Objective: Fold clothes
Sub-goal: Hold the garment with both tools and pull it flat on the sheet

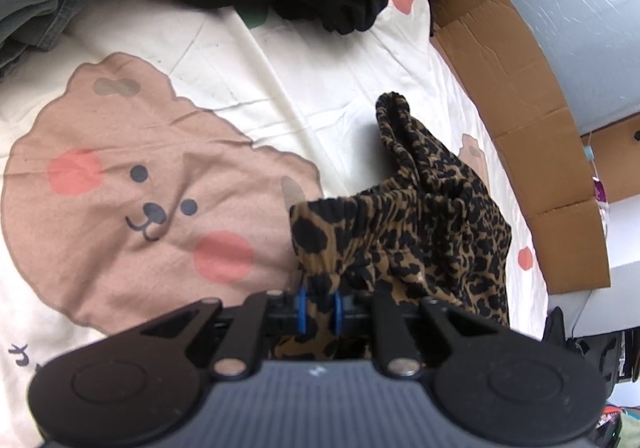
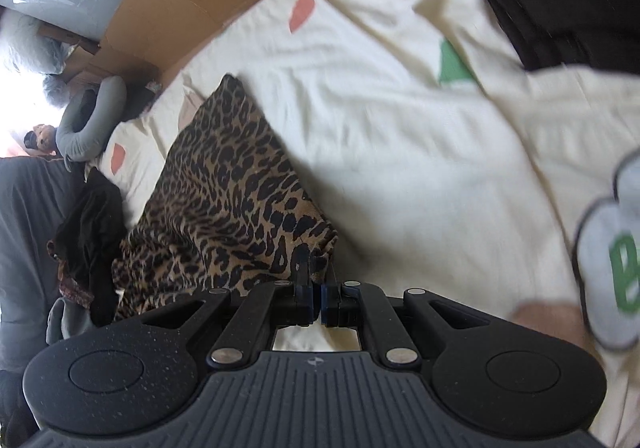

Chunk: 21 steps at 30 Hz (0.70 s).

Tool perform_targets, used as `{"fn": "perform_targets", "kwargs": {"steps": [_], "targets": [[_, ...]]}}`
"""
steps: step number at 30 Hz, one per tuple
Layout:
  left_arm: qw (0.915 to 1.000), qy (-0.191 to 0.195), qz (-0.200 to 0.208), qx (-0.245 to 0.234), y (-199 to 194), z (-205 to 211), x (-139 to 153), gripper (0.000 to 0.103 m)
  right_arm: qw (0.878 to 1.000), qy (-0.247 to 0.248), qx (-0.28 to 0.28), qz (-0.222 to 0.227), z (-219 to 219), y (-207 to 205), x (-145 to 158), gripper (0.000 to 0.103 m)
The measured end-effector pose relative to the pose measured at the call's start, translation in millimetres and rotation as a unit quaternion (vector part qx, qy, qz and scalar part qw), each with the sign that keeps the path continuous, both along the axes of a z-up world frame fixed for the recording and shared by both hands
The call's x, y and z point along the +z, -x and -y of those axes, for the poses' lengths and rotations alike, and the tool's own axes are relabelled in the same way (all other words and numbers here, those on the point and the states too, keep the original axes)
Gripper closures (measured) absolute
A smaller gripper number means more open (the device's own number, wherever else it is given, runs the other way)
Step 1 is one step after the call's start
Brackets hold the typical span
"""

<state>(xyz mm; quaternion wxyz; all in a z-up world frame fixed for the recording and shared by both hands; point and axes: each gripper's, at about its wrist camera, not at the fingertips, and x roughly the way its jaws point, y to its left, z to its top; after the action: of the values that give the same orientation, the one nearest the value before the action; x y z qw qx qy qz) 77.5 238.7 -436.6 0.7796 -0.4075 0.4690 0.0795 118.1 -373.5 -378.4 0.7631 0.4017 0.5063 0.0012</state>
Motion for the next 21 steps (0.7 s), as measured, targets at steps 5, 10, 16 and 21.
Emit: {"fn": "perform_targets", "kwargs": {"steps": [5, 10, 16, 21], "targets": [[1.0000, 0.001, 0.001, -0.003, 1, 1, 0, 0.089, 1.000, -0.010, 0.002, -0.015, -8, 22, -3, 0.102], [1.0000, 0.001, 0.001, -0.002, 1, -1, -1, 0.089, 0.999, -0.026, 0.033, -0.023, -22, 35, -1, 0.102], [0.9998, -0.013, 0.009, 0.008, 4, -7, 7, 0.090, 0.992, -0.038, 0.117, 0.006, -44, 37, 11, 0.102], [0.9984, -0.049, 0.020, 0.021, 8, -21, 23, 0.091, 0.983, -0.047, 0.180, 0.007, -63, 32, 15, 0.102]]}}
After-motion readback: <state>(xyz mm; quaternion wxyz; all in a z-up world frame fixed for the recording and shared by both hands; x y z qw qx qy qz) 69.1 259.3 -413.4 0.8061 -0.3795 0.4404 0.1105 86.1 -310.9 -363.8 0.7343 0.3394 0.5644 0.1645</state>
